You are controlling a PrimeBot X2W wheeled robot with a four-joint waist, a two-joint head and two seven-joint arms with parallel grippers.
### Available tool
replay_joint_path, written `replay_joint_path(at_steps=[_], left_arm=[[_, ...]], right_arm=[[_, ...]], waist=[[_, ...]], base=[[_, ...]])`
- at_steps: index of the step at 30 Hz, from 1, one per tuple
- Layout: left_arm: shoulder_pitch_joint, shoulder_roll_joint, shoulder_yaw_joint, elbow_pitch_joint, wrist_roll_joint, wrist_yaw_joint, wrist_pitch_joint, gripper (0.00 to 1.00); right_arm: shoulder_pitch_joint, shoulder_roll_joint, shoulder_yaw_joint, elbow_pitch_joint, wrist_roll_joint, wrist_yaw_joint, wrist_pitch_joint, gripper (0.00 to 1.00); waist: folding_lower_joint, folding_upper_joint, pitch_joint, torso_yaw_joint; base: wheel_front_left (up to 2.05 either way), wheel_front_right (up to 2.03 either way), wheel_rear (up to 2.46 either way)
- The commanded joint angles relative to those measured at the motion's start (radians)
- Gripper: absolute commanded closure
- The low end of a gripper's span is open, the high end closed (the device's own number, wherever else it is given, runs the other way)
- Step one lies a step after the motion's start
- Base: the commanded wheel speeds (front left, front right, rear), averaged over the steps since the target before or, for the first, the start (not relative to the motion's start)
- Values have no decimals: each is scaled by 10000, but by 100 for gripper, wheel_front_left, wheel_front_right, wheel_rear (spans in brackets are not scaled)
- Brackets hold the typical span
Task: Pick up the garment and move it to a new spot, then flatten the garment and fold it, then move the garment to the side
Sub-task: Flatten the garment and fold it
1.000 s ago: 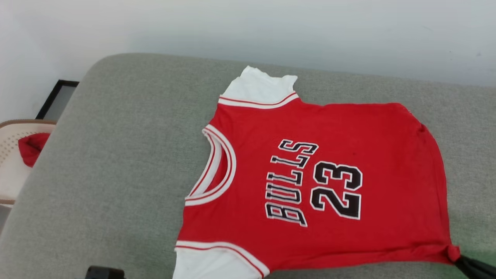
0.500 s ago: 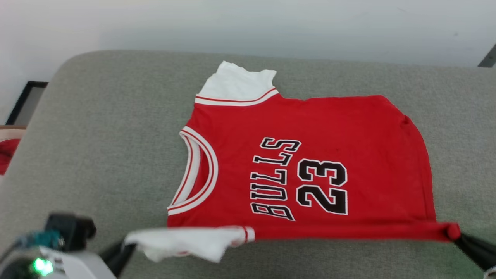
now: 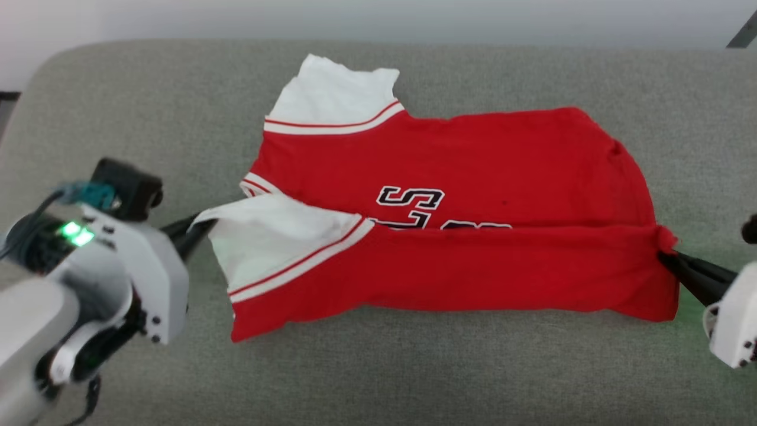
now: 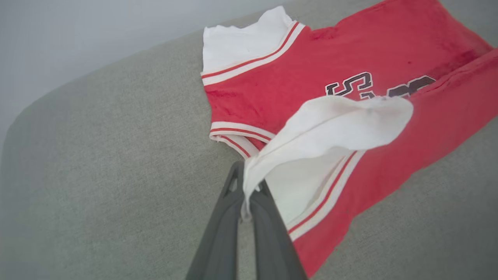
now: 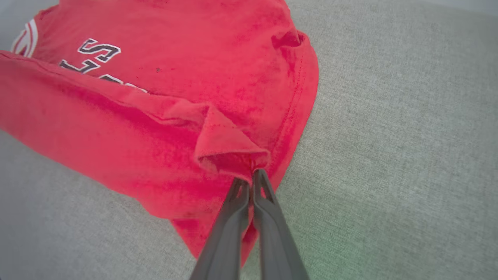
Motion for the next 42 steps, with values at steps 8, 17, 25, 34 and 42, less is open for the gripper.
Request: replay_joint_path(at_steps=[8,17,25,34,42], left_arm=[[-948,-1578,-376,2572,-190,-1317,664,100],[-1233,-2524,-558,4047,-875,-1879,1487,100],[-1245,-2856,-462,4570,-1034,-1900,1295,0],[-877,-2786,-340,4421,-1225,-1631,1049,0],[-362,-2534,-203,4030,-1940,-944,1575,0]], right_arm=[[-795,583,-31,573,-457,-10,939,100],[-934,648,-28,733,-352,-12,1618,100],[-998,707,-4,794,-407,-10,1968,57],[-804,855,9,920,-629,-10,1699,0],[-430,1032,-586,802,-862,-11,980,0]], waist=[[0,0,871,-59],[0,0,1000,83],[0,0,615,164],[0,0,-388,268],[0,0,-1150,267]], base=[[0,0,0],[0,0,0],[0,0,0],[0,0,0],[0,0,0]])
